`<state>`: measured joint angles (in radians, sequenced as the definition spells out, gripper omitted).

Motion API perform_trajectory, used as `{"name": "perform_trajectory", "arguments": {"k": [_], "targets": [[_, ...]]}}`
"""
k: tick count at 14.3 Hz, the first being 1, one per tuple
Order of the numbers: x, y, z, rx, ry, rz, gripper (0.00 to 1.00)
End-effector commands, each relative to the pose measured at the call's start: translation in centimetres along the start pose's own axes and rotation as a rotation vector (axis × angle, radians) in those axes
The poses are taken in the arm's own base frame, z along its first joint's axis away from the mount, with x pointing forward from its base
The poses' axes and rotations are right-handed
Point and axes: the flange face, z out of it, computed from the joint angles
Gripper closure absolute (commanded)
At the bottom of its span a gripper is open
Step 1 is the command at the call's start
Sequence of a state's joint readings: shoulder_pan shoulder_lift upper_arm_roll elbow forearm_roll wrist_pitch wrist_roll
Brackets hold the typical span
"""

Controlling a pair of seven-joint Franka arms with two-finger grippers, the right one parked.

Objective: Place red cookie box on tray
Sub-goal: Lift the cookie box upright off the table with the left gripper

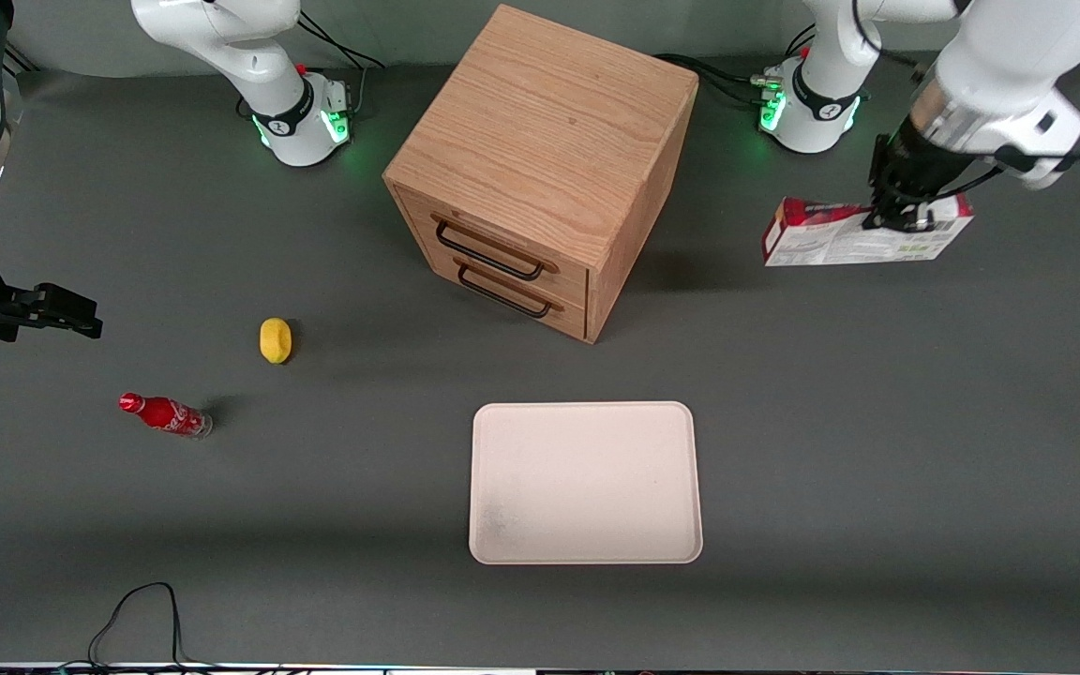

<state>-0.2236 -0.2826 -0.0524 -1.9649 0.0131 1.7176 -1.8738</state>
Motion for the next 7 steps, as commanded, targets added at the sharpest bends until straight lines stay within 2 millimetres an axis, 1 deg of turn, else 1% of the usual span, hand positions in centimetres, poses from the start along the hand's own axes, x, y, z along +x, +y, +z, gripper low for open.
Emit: {"name": "perform_trajectory", "arguments": {"k": [1, 2, 3, 4, 6, 7], "targets": [[0.6, 1.0, -2.4, -0.011, 0.002, 0.060, 1.00], [0.5, 1.5, -2.5, -0.016, 0.000, 0.109, 1.00], [0.2, 2.5, -2.7, -0.021, -0.004, 0.159, 1.00], [-0.3, 5.4, -3.1, -0.030, -0.007, 0.227, 1.00], [-1.4, 8.5, -3.8, -0.058, -0.010, 0.362, 1.00], [-2.5, 9.8, -3.7, -0.062, -0.009, 0.443, 1.00]]}}
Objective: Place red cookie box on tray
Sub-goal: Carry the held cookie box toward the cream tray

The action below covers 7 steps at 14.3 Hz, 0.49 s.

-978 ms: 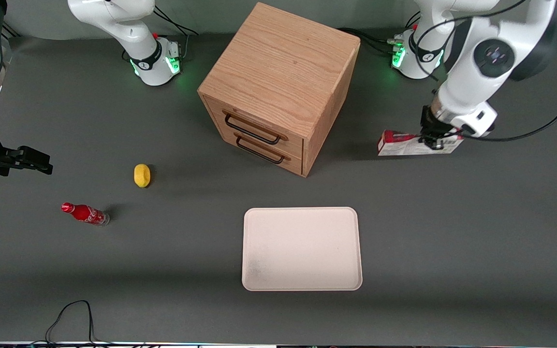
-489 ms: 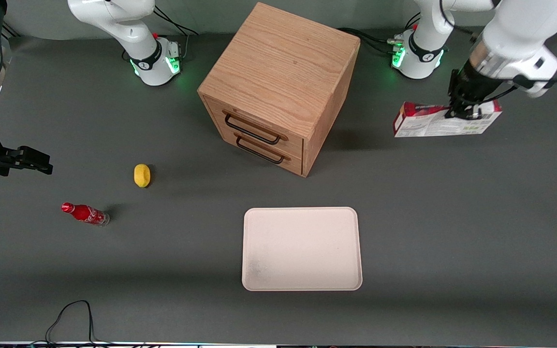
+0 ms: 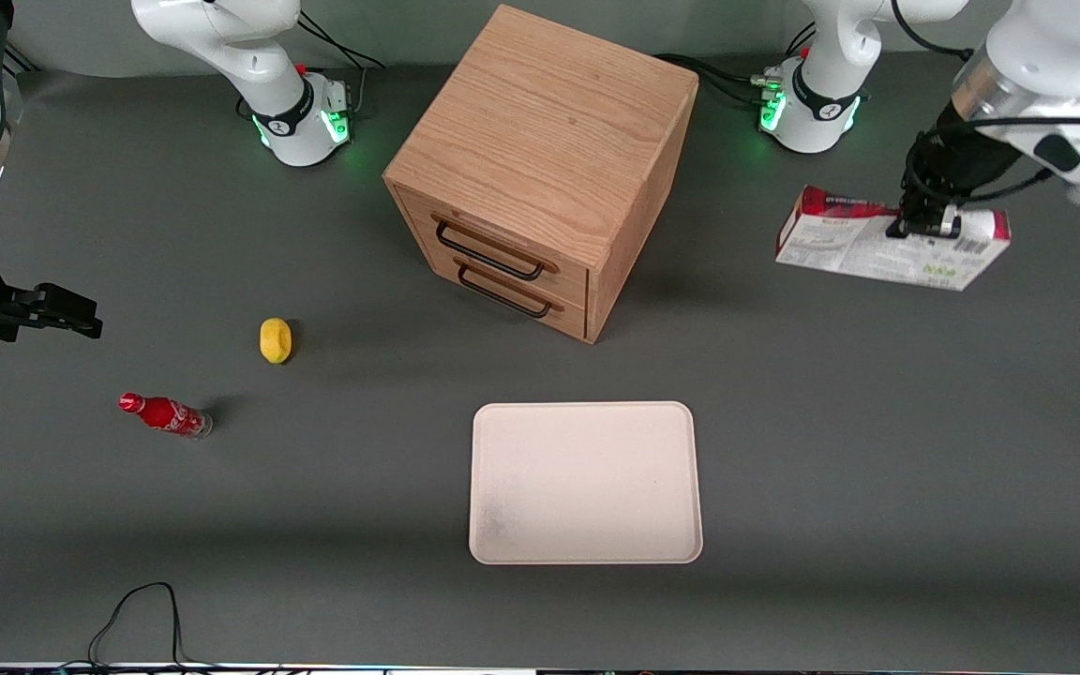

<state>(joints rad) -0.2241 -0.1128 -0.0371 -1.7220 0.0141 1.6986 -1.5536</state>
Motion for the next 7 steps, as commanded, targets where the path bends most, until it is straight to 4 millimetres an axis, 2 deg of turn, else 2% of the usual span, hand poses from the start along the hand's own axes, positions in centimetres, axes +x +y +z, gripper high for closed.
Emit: {"name": "perform_trajectory", "arguments": {"k": [1, 2, 4, 7], "targets": [[-0.9, 5.5, -0.4, -0.011, 0.002, 0.214, 1.00], [-1.2, 6.2, 0.1, -0.009, 0.002, 0.303, 1.00], [-3.6, 7.7, 1.4, -0.002, -0.002, 0.560, 1.00], [-5.8, 11.4, 3.4, 0.013, -0.034, 0.672, 1.00]]}}
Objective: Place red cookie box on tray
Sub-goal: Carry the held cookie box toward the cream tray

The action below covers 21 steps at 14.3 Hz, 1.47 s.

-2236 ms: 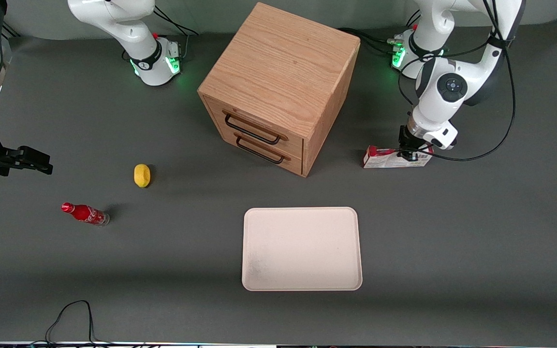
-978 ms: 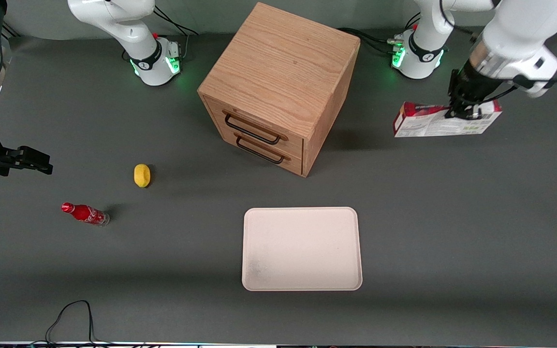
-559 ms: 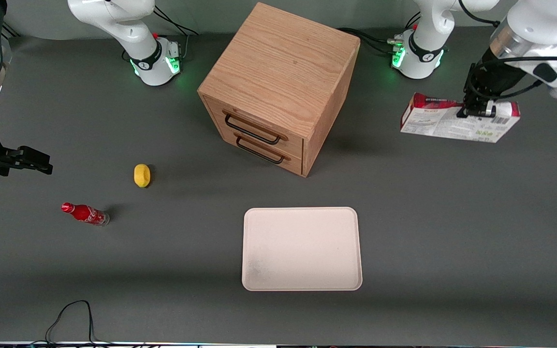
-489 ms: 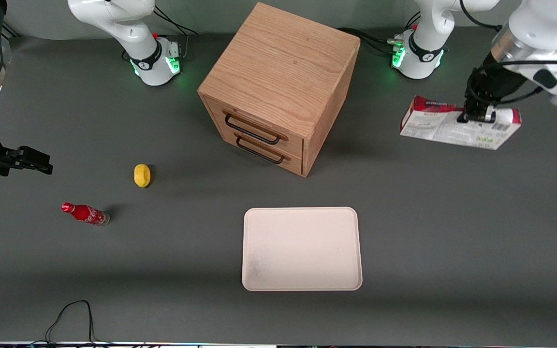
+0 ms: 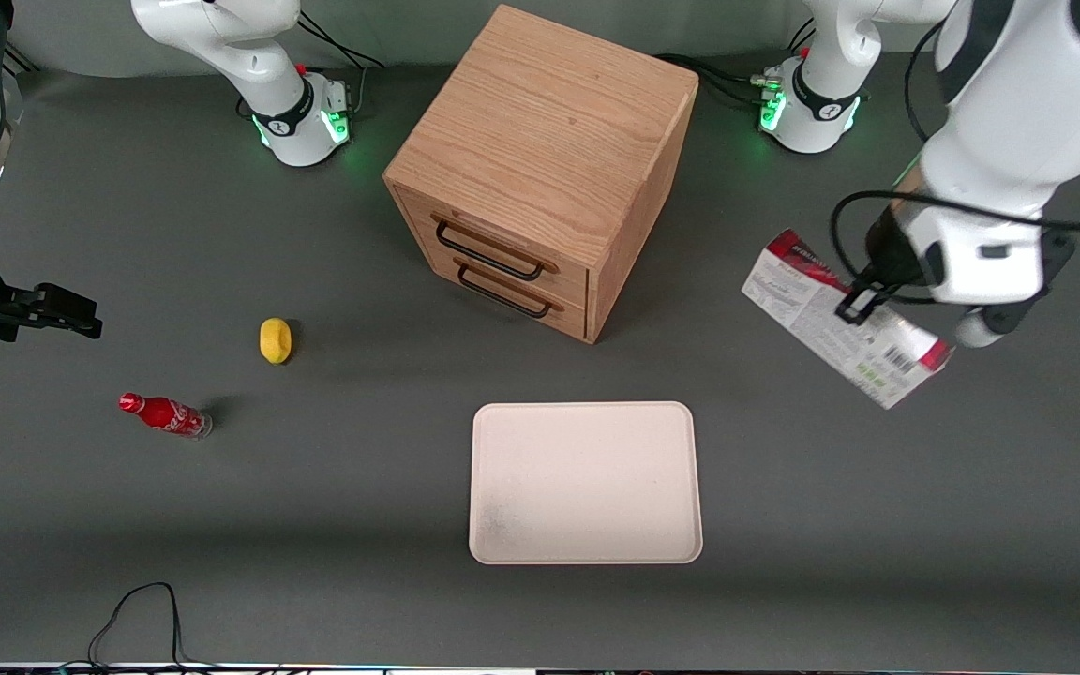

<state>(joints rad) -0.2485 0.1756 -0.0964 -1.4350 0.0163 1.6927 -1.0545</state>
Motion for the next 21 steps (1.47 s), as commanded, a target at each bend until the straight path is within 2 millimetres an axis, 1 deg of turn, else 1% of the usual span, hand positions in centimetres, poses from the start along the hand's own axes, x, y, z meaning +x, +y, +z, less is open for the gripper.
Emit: {"name": "perform_trajectory", "arguments": {"k": [1, 2, 3, 5, 7, 8, 9, 10, 11, 12, 13, 16, 18, 21], "targets": [[0.5, 4.5, 0.9, 0.029, -0.036, 0.128, 1.00], [0.7, 5.8, 1.9, 0.036, -0.052, 0.177, 1.00], [0.8, 6.7, 2.3, 0.033, -0.068, 0.219, 1.00], [0.2, 8.5, 3.8, 0.008, -0.086, 0.335, 1.00], [-0.6, 9.6, 4.4, -0.020, -0.078, 0.430, 1.00], [-0.9, 10.3, 4.8, -0.036, -0.071, 0.449, 1.00], [-0.8, 10.7, 5.1, -0.054, -0.064, 0.450, 1.00], [-0.9, 11.1, 6.3, -0.052, -0.075, 0.452, 1.00], [-1.2, 11.3, 6.8, -0.040, -0.083, 0.468, 1.00], [-2.3, 11.6, 6.9, -0.027, -0.093, 0.525, 1.00], [-2.8, 11.5, 7.3, -0.009, -0.104, 0.584, 1.00], [-3.5, 11.4, 7.7, 0.024, -0.123, 0.688, 1.00], [-3.7, 11.5, 8.2, 0.027, -0.126, 0.713, 1.00], [-2.7, 12.7, 12.0, 0.015, -0.123, 0.701, 1.00]]}}
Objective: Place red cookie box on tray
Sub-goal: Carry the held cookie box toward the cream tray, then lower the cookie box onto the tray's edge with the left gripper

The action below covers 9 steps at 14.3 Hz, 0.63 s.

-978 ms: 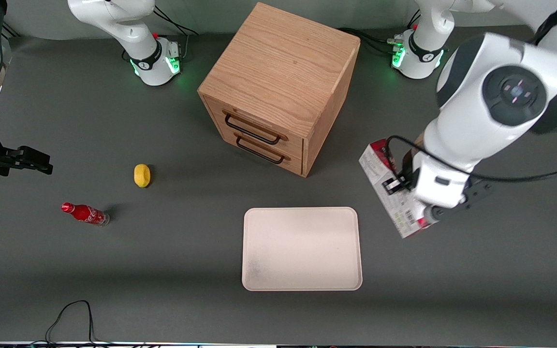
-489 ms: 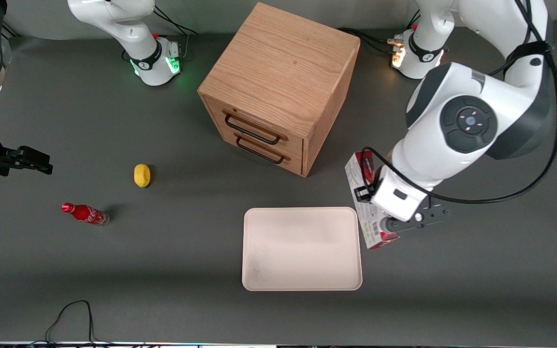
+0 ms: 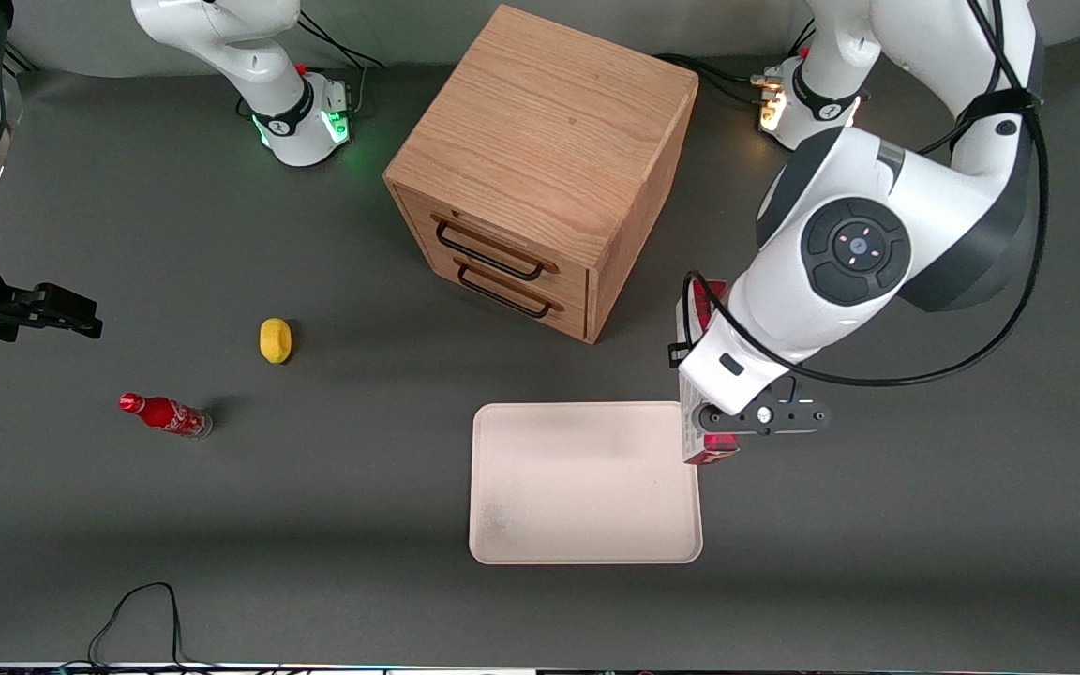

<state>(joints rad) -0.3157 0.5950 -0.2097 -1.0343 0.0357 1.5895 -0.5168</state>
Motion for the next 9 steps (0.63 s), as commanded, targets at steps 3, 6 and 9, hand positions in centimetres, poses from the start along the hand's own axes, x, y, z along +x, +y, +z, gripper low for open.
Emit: {"name": "perform_trajectory", "arguments": {"k": [3, 6, 9], "targets": [[3.4, 0.1, 5.1, 0.004, 0.044, 0.010, 1.00], [5.2, 0.1, 9.4, 0.019, 0.058, 0.006, 1.00], [6.5, -0.2, 13.0, 0.028, 0.061, 0.002, 1.00]]}}
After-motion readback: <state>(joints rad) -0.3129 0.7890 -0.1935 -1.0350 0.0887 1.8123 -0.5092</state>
